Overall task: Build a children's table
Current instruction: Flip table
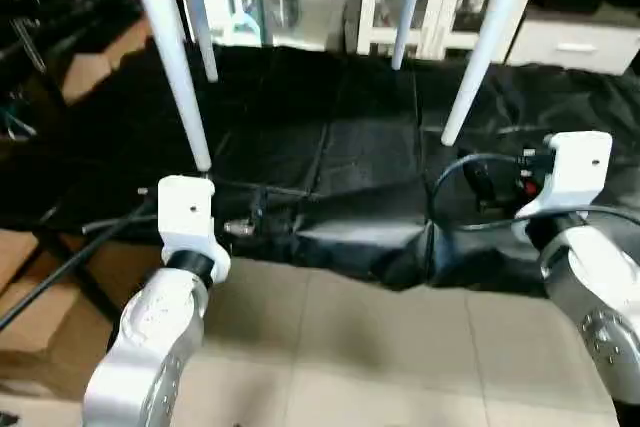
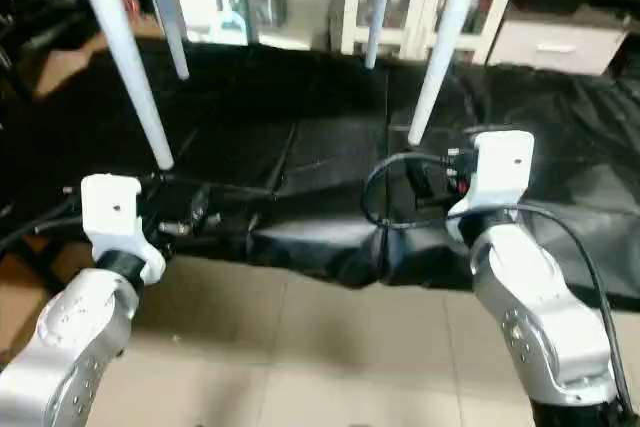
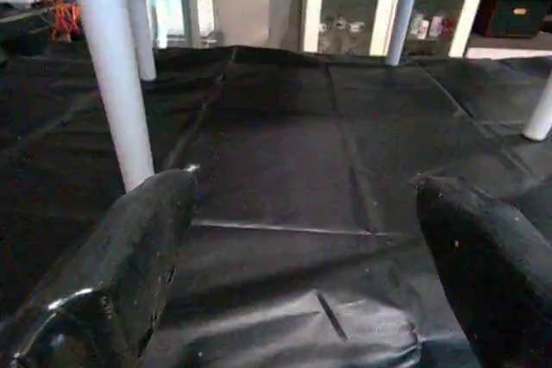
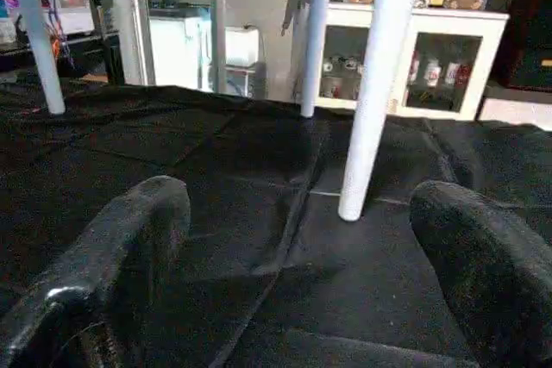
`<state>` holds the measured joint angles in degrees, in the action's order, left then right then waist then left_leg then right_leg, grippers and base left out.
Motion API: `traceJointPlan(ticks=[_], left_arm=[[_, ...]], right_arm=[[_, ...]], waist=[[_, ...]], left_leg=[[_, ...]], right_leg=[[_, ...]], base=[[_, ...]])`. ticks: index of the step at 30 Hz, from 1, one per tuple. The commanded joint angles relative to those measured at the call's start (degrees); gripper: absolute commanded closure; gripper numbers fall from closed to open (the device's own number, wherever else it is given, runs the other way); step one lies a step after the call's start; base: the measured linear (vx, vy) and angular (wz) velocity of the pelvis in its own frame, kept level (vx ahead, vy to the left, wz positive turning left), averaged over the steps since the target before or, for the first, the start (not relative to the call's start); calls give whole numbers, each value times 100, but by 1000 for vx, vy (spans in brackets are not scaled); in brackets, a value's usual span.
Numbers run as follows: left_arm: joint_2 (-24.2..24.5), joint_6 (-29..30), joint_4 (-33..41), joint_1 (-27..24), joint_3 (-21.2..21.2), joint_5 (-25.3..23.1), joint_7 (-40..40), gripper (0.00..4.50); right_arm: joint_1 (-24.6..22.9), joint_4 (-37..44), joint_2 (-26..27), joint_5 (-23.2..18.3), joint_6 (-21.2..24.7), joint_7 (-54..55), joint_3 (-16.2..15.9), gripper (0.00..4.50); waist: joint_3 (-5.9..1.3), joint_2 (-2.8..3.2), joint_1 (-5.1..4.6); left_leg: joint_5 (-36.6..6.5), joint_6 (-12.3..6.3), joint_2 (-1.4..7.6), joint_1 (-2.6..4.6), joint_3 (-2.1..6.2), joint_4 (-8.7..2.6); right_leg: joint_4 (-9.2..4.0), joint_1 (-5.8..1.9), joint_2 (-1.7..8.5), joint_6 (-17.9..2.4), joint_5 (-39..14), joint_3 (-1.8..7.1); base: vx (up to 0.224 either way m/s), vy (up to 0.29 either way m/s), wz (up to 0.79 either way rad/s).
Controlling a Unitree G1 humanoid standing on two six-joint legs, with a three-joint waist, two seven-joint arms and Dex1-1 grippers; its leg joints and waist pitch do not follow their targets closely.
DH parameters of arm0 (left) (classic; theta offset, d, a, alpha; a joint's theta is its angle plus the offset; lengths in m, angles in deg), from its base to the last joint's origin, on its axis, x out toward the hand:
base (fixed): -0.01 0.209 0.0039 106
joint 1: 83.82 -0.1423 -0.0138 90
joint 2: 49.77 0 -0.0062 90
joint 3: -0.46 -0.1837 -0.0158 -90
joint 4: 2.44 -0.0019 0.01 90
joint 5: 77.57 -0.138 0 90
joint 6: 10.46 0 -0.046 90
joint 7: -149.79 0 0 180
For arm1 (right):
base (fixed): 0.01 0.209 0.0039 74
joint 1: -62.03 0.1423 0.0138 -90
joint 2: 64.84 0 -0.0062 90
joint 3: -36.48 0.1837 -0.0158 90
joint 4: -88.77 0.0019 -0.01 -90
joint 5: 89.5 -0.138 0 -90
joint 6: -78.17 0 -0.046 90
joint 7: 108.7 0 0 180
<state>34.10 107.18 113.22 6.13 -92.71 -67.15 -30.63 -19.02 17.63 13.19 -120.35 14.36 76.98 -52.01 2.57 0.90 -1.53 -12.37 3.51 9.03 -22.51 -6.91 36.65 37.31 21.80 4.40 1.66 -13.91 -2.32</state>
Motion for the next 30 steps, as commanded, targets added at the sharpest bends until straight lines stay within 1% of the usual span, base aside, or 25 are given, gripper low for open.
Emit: traceJointPlan(ticks=[1, 2, 3, 5, 6, 8, 10, 11, 12, 13, 14, 15, 16, 17, 18, 19, 21, 22, 23, 24, 25, 26, 27, 29, 30], left_arm=[[20, 34, -5, 22, 15, 0, -10, 0], [20, 34, -5, 22, 15, 0, -10, 0], [20, 34, -5, 22, 15, 0, -10, 0], [20, 34, -5, 22, 15, 0, -10, 0], [20, 34, -5, 22, 15, 0, -10, 0], [20, 34, -5, 22, 15, 0, -10, 0], [20, 34, -5, 22, 15, 0, -10, 0], [9, 38, 6, 58, 51, 44, 86, 0], [-39, -32, -45, 259, 138, 46, 79, 0], [-80, -82, -84, 400, 190, 33, 57, 0], [-112, -116, -116, 500, 225, 8, 15, 0], [-125, -129, -126, 533, 237, -6, -15, 0], [-127, -128, -126, 532, 239, -9, -21, 0], [-129, -120, -128, 533, 239, -31, -46, 0], [-139, -98, -138, 535, 238, -67, -94, 0], [-167, -119, -152, 526, 244, -70, -122, 0], [-183, -63, -163, 509, 251, -46, -123, 0], [-192, 5, -205, 484, 257, -115, -160, 0], [-210, -72, -243, 434, 270, -169, -182, 0], [-230, -138, -258, 409, 288, -185, -177, 0], [-244, -206, -285, 372, 302, -239, -208, 0], [-252, -254, -308, 348, 310, -279, -230, 0], [-241, -279, -315, 336, 303, -301, -229, 0], [-186, -206, -345, 215, 279, -332, -205, 0], [-173, -230, -354, 186, 276, -388, -245, 0]], right_arm=[[58, 21, -19, 25, 10, -15, 5, 1], [58, 21, -19, 25, 10, -15, 5, 1], [58, 21, -19, 25, 10, -15, 5, 1], [58, 21, -19, 25, 10, -15, 5, 1], [58, 21, -19, 25, 10, -15, 5, 1], [58, 21, -19, 25, 10, -15, 5, 1], [58, 21, -19, 25, 10, -15, 5, 1], [183, -107, 15, 104, -12, -181, 76, 1], [351, -153, 174, 120, -9, -373, -79, 1], [451, -169, 294, 127, -8, -497, -198, 1], [513, -165, 377, 124, 2, -565, -297, 1], [537, -161, 402, 116, 3, -582, -337, 1], [539, -162, 403, 117, 0, -583, -337, 1], [543, -169, 408, 121, -6, -579, -336, 1], [543, -174, 402, 146, -24, -578, -344, 1], [538, -179, 399, 168, -42, -578, -352, 1], [522, -187, 402, 204, -42, -568, -353, 1], [497, -212, 469, 242, 14, -613, -304, 1], [460, -219, 500, 267, 59, -653, -284, 1], [444, -217, 517, 305, 74, -682, -278, 1], [419, -213, 535, 350, 74, -671, -260, 1], [402, -211, 547, 380, 69, -662, -248, 1], [391, -212, 551, 376, 78, -652, -237, 1], [223, -225, 579, 336, 141, -541, -106, 1], [148, -239, 592, 334, 133, -522, -63, 1]], waist=[[-258, -30, -32], [-269, -35, -30], [-291, -24, -17], [-316, -20, -2], [-312, -13, 12], [-329, -19, 28], [-331, -21, 37], [-332, -34, 40], [-328, -90, 35], [-297, -69, 13], [-263, -52, -15], [-237, -45, -38], [-160, -42, -75], [-133, -40, -98], [-102, -62, -131], [-108, -41, -180], [-187, -50, -188], [-316, -51, -148], [-408, -70, -116], [-461, -59, -86], [-502, -77, -80], [-525, -88, -45], [-530, -61, 0], [-449, -68, 63], [-377, -65, 103]], left_leg=[[-2073, 315, 260, 45, 101, -581], [-1886, 273, 266, 25, 85, -585], [-1683, 234, 270, 36, 60, -570], [-1261, 172, 272, 5, 41, -556], [-1201, 165, 274, 16, 29, -562], [-946, 105, 266, 17, 8, -534], [-780, 53, 265, 17, -9, -525], [-760, 15, 269, 30, -25, -522], [-887, -4, 274, 37, -37, -529], [-1729, 22, 273, 127, -60, -568], [-2338, 55, 279, 209, -68, -586], [-2679, 78, 284, 268, -71, -596], [-3247, 111, 259, 376, -72, -596], [-3531, 134, 242, 495, -79, -569], [-3850, 172, 226, 611, -63, -568], [-3697, 177, 268, 559, -9, -648], [-3033, 135, 285, 374, -20, -682], [-1760, 35, 283, 186, -54, -635], [-139, -121, 276, 72, -47, -497], [1170, -232, 246, 88, -37, -383], [1722, -290, 217, 98, -37, -321], [2278, -367, 155, 103, -71, -252], [2323, -381, 155, 111, -81, -245], [1584, -373, 209, 113, -118, -331], [634, -277, 284, 142, -140, -420]], right_leg=[[-648, -102, 224, -376, -1663, 190], [-635, -117, 220, -431, -1354, 193], [-626, -121, 222, -496, -1060, 200], [-593, -167, 226, -604, -490, 200], [-593, -163, 225, -635, -369, 196], [-559, -198, 230, -697, 75, 199], [-548, -220, 232, -742, 294, 197], [-549, -219, 230, -776, 324, 195], [-557, -230, 233, -790, 169, 192], [-610, -235, 224, -819, -883, 167], [-692, -203, 209, -753, -1848, 142], [-743, -194, 182, -714, -2300, 113], [-863, -156, 155, -552, -3181, 39], [-943, -106, 142, -476, -3541, -10], [-1005, -112, 108, -336, -3878, -74], [-985, -217, 149, -366, -3363, -46], [-918, -350, 227, -486, -2562, 65], [-765, -466, 276, -616, -1161, 175], [-552, -463, 281, -700, 733, 213], [-386, -457, 236, -858, 2337, 212], [-323, -463, 190, -917, 2979, 204], [-254, -456, 134, -1014, 3716, 212], [-246, -436, 137, -1039, 3800, 204], [-333, -383, 166, -1087, 3045, 197], [-424, -330, 206, -1142, 1973, 196]], base=[[0, 0, 0], [0, 0, 0], [0, 0, 0], [0, 0, 0], [0, 0, 0], [0, 0, 0], [0, 0, 0], [0, 0, 0], [0, 0, 0], [0, 0, 0], [0, 0, 0], [0, 0, 0], [0, 0, 0], [0, 0, 0], [0, 0, 0], [0, 0, 0], [72, 21, -9], [61, 15, -5], [59, 11, -2], [89, 9, -2], [89, 9, -2], [90, 0, 1], [0, 0, 0], [0, 0, 0], [0, 0, 0]])
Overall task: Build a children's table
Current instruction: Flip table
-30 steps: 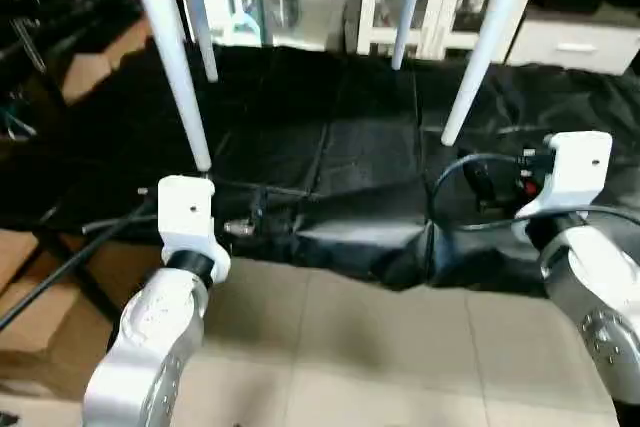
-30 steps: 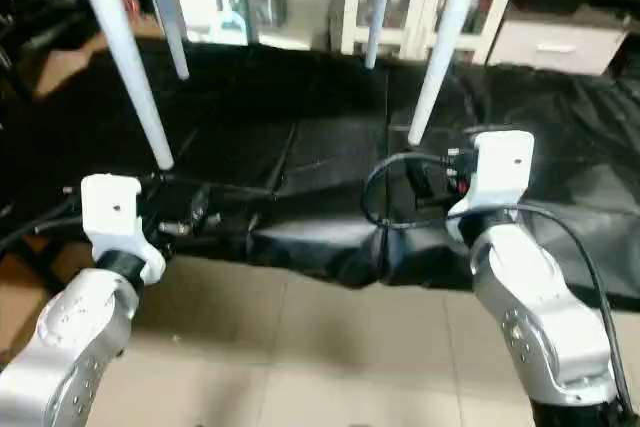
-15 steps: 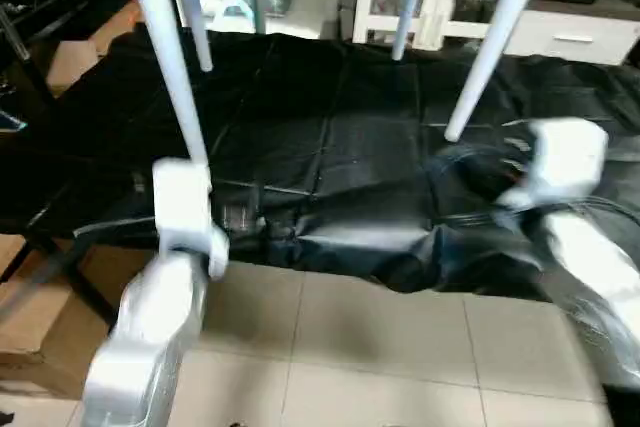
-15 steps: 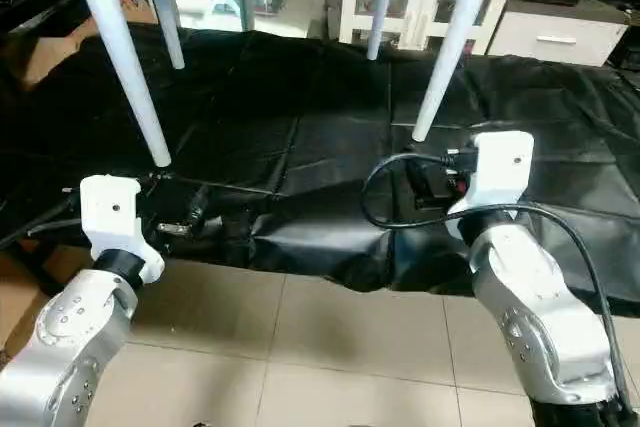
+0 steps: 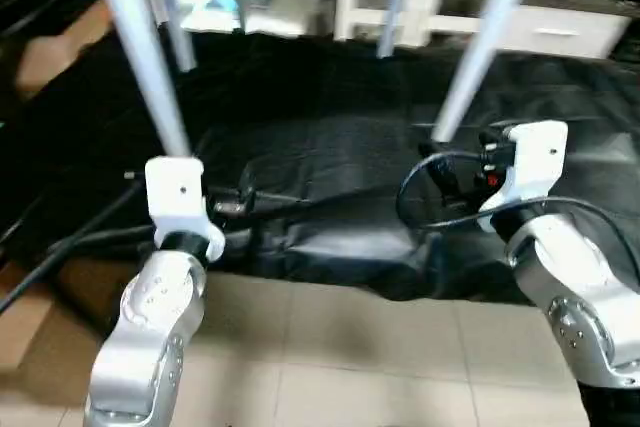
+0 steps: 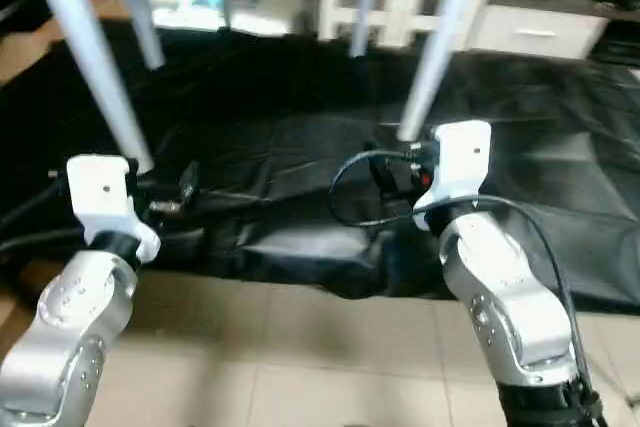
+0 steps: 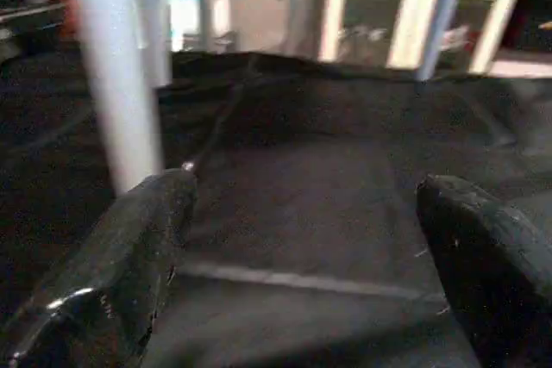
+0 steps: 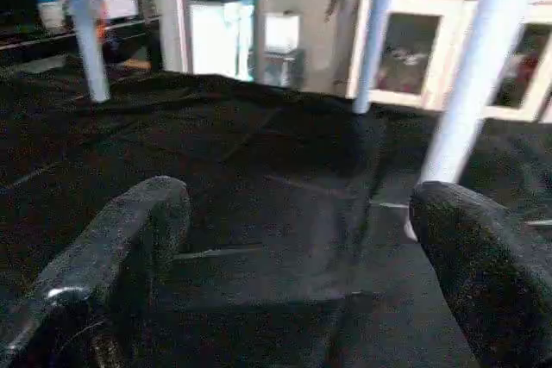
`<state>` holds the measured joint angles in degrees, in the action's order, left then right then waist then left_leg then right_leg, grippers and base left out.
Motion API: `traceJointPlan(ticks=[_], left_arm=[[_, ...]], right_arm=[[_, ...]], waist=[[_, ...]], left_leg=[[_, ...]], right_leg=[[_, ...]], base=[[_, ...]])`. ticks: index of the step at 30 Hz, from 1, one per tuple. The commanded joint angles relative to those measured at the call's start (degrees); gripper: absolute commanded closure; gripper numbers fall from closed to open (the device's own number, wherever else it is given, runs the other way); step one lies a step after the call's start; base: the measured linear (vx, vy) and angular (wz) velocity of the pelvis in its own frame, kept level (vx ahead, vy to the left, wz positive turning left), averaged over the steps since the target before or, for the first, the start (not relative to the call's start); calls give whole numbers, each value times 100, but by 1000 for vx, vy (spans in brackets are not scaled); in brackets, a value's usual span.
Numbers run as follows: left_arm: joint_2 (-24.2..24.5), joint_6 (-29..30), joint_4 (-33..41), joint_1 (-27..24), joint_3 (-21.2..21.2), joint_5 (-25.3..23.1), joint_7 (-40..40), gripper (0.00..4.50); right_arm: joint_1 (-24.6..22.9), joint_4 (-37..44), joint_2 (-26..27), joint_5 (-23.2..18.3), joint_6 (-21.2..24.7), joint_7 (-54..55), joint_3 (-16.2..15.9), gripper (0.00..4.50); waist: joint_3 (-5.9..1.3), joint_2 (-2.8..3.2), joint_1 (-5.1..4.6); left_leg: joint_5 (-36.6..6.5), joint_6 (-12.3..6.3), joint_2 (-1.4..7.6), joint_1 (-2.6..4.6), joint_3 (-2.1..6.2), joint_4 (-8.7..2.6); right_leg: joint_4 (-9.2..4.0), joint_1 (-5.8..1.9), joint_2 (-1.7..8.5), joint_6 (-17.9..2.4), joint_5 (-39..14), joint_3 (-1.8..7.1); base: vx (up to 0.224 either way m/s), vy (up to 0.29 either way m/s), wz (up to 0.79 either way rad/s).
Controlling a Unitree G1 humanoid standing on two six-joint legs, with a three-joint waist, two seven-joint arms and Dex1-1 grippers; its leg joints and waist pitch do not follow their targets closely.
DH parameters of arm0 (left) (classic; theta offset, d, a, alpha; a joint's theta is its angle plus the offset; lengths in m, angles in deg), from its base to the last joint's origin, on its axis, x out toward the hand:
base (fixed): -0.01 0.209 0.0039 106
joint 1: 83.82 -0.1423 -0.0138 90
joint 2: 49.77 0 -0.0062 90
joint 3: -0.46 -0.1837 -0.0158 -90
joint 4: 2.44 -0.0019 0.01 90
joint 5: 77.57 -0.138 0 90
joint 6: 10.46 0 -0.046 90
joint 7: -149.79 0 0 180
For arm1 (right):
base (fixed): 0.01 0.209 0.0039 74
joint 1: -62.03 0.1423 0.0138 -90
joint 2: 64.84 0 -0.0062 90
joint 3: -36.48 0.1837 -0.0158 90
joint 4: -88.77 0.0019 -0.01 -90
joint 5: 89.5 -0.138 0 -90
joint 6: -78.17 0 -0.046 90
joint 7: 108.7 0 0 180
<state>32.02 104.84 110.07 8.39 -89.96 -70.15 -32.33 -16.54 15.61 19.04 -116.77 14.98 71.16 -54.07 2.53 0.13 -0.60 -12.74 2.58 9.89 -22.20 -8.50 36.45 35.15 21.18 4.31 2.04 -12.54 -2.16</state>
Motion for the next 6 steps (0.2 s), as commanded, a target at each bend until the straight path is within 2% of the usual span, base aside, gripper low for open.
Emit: traceJointPlan(ticks=[1, 2, 3, 4, 5, 6], left_arm=[[37, -69, -54, -59, 5, -137, -108, 0], [57, -99, -69, -71, -3, -173, -83, 0], [70, -106, -78, -78, -8, -190, -57, 0], [76, -121, -85, -80, -11, -225, -47, 0], [67, -119, -92, -78, -2, -234, -47, 0], [61, -117, -97, -77, 6, -239, -46, 0]], right_arm=[[-171, -52, 20, -7, 39, 68, 177, 1], [-232, -52, 35, 37, 4, 49, 189, 1], [-270, -49, 47, 70, -17, 34, 196, 1], [-296, -42, 64, 139, -61, 37, 201, 1], [-287, -42, 101, 149, -60, 45, 214, 1], [-281, -42, 130, 156, -57, 49, 225, 1]], waist=[[-314, 29, 56], [-295, 5, 62], [-288, 21, 86], [-247, 22, 84], [-243, 28, 67], [-235, 11, 41]], left_leg=[[-365, 12, 265, 176, 12, -482], [-587, 66, 269, 170, 9, -504], [-776, 132, 278, 192, 9, -520], [-1177, 252, 288, 218, 6, -558], [-1422, 373, 281, 196, 29, -581], [-1592, 432, 271, 182, 36, -597]], right_leg=[[-292, -221, 233, -1178, 582, 189], [-319, -217, 235, -1135, 257, 189], [-335, -200, 243, -1100, -20, 191], [-387, -142, 241, -1009, -527, 198], [-401, -153, 247, -891, -891, 195], [-427, -129, 249, -768, -1149, 197]], base=[[0, 0, 0], [0, 0, 0], [0, 0, 0], [-66, -4, 3], [-69, -1, 1], [-69, -1, 1]])
